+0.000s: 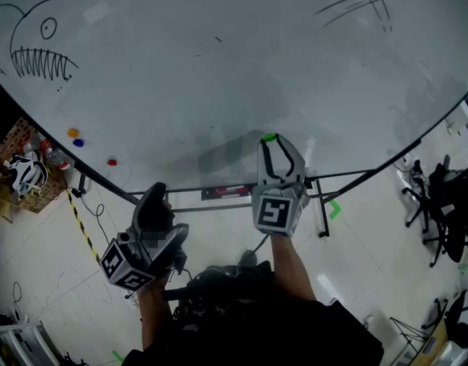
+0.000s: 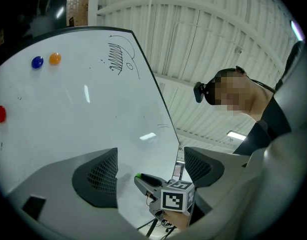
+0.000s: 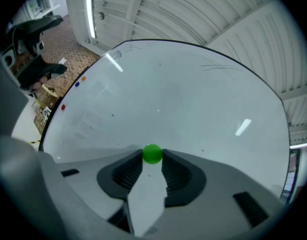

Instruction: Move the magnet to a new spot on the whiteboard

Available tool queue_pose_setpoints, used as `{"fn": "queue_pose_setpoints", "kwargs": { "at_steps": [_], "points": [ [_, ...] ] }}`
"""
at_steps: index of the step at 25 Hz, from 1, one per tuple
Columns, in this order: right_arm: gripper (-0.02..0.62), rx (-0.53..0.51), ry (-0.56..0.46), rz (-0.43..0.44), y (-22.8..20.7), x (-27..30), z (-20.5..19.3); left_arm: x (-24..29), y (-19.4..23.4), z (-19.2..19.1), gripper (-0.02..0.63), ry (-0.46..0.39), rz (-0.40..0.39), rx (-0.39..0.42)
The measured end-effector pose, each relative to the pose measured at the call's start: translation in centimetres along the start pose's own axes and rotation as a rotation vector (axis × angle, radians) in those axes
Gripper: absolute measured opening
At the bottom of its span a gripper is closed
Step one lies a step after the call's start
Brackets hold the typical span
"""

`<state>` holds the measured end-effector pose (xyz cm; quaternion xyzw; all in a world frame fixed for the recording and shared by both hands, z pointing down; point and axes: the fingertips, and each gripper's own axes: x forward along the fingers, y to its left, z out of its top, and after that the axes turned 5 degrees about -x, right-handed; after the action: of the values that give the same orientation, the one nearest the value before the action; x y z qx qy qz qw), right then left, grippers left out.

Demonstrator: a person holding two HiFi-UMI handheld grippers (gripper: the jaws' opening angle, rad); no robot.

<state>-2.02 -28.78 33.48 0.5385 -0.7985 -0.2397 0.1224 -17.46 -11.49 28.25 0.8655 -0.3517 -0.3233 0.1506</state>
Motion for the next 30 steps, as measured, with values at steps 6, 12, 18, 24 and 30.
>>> {"fn": "queue_pose_setpoints", "kwargs": {
  "at_steps": [6, 12, 18, 24, 30],
  "points": [
    [0.147, 0.124, -0.043, 0.06, -1.0, -3.1, 1.8, -0.5, -0.9, 0.1, 0.414, -0.005, -0.031, -0.034],
    [0.147, 0.234, -0.124, 0.114, -1.7, -7.5, 4.5, -1.6, -1.9, -0.3, 0.414, 0.003, -0.082, -0.063],
    [0.147, 0.336, -0.139, 0.162, -1.2, -12.7, 5.8, -2.8, -2.9, -1.3, 0.414, 0.023, -0.138, -0.135],
    [0.147, 0.372, -0.098, 0.181, 0.6, -16.6, 5.7, -4.9, -2.7, -2.6, 0.414, 0.028, -0.149, -0.212],
    [0.147, 0.378, -0.14, 0.206, 1.2, -18.6, 7.5, -6.3, -4.4, -1.6, 0.414, 0.008, -0.151, -0.178]
  ]
}}
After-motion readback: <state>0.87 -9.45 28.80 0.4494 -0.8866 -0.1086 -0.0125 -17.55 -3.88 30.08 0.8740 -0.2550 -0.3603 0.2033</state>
